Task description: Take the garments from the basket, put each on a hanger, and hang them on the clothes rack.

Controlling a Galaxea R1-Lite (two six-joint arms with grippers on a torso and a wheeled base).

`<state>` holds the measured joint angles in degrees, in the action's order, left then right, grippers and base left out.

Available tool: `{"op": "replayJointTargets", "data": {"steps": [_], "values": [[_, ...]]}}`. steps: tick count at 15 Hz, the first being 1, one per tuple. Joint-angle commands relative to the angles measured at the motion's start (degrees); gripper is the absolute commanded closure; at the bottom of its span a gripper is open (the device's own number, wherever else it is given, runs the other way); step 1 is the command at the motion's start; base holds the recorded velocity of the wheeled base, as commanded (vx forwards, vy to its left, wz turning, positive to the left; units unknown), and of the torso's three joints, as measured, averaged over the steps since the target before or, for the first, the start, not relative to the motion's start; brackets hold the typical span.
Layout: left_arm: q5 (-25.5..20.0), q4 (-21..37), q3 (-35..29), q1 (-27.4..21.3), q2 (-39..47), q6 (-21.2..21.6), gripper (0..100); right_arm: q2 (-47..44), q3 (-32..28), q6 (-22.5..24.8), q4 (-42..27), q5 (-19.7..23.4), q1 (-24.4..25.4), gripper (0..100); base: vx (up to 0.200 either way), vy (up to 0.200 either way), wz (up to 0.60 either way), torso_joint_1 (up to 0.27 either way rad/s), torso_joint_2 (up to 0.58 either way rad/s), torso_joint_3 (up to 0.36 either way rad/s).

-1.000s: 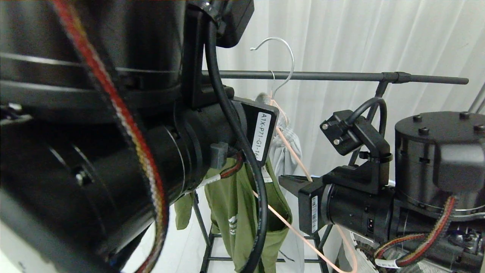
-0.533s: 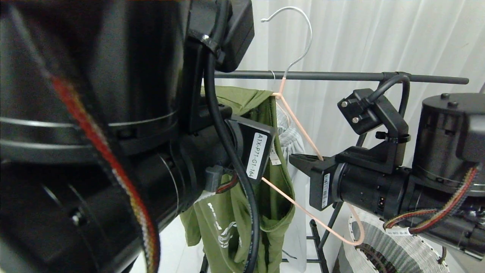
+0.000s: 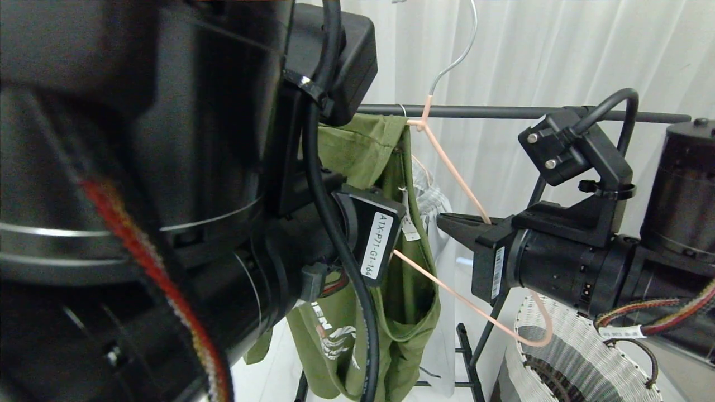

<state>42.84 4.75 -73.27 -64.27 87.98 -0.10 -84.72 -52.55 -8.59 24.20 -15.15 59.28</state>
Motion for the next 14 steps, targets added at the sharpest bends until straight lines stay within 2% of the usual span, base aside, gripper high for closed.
{"op": "replayJointTargets", "data": {"steps": [1, 4, 5, 7, 9, 10, 11, 12, 13, 14], "values": [[0.05, -0.01, 0.84, -0.07, -0.70, -0.08, 0, 0.88, 0.08, 0.42, 0.67, 0.04, -0.04, 100, 0.000, 0.000, 0.00, 0.000, 0.00, 0.000], [0.05, -0.01, 6.38, 0.28, -4.92, 0.54, 0, 1.32, 0.43, 2.09, 2.96, 0.39, -2.07, 100, 0.000, 0.000, 0.00, 0.000, 0.00, 0.000], [-0.04, -0.01, 8.31, 0.46, -7.47, 1.94, 0, 1.49, 0.43, 2.79, 2.96, 0.39, -2.68, 100, 0.000, 0.000, 0.00, 0.000, 0.00, 0.000], [-0.47, -0.10, 10.51, 3.10, -13.01, 9.50, 0, 2.63, 1.66, 4.20, 2.70, 2.58, -3.30, 100, 0.000, 0.000, 0.00, 0.000, 0.00, 0.000], [-4.61, -0.01, 10.95, 6.96, -16.26, 15.21, 0, 3.87, 3.16, 6.05, 2.61, 4.87, -3.91, 100, 0.000, 0.000, 0.00, 0.000, 0.00, 0.000], [-9.70, -0.27, 10.86, 9.16, -18.02, 18.29, 0, 4.30, 3.77, 6.92, 2.61, 5.22, -3.91, 100, 0.000, 0.000, 0.00, 0.000, 0.00, 0.000], [-19.28, -0.45, 10.86, 14.52, -20.04, 25.32, 0, 4.48, 3.86, 7.63, 1.99, 5.31, -3.91, 100, 0.000, 0.000, 0.00, 0.000, 0.00, 0.000], [-25.08, -0.45, 10.86, 18.92, -20.66, 31.04, 0, 4.66, 3.69, 7.98, 0.94, 5.40, -3.74, 100, 0.000, 0.000, 0.00, 0.000, 0.00, 0.000], [-29.92, -1.06, 10.86, 22.34, -20.57, 35.08, 0, 5.01, 3.77, 8.59, 0.15, 6.01, -3.56, 100, 0.000, 0.000, 0.00, 0.000, 0.00, 0.000], [-33.35, -2.21, 10.95, 24.19, -20.04, 37.19, 0, 5.10, 3.86, 9.12, -0.29, 6.63, -3.30, 100, 0.000, 0.000, 0.00, 0.000, 0.00, 0.000]]}}
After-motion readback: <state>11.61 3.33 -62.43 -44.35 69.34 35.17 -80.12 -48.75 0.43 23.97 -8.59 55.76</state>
